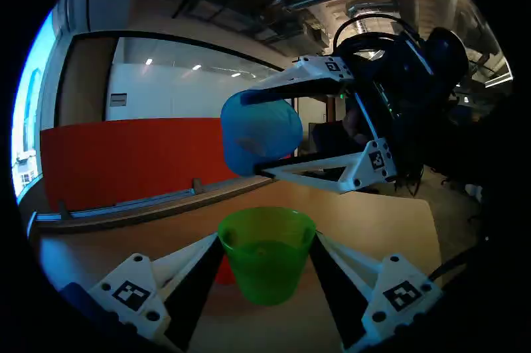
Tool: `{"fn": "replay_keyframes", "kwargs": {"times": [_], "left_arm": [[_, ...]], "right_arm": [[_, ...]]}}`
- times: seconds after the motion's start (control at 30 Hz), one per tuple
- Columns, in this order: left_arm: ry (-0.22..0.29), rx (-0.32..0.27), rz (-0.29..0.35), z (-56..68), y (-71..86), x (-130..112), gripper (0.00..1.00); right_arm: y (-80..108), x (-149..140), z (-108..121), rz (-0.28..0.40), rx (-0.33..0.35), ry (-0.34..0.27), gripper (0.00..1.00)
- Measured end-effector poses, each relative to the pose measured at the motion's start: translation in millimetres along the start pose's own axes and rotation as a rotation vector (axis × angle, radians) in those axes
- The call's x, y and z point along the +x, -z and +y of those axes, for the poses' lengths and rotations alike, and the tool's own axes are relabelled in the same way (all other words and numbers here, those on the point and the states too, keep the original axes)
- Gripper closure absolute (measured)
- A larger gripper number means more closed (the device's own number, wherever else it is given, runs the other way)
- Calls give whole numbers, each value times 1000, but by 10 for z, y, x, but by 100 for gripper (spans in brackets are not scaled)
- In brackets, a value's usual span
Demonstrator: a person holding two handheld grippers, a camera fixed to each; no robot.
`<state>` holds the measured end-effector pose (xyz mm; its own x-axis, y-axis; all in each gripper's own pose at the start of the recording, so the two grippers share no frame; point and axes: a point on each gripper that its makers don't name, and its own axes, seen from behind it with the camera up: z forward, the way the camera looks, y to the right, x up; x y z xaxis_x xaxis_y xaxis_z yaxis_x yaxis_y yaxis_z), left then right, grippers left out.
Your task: Pour water
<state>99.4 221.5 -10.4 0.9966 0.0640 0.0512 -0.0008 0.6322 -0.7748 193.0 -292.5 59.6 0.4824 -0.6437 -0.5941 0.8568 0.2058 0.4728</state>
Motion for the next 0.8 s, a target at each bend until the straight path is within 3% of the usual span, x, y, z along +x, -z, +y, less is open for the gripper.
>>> {"fn": "replay_keyframes", "kwargs": {"times": [0.4,0.8], "left_arm": [[0,0,0,5,33,27,15],[3,-3,-12,12,33,-11,14]], "right_arm": [[62,-123,-12,-7,13,-316,8],[121,-218,-90,-32,46,-678,8]]}}
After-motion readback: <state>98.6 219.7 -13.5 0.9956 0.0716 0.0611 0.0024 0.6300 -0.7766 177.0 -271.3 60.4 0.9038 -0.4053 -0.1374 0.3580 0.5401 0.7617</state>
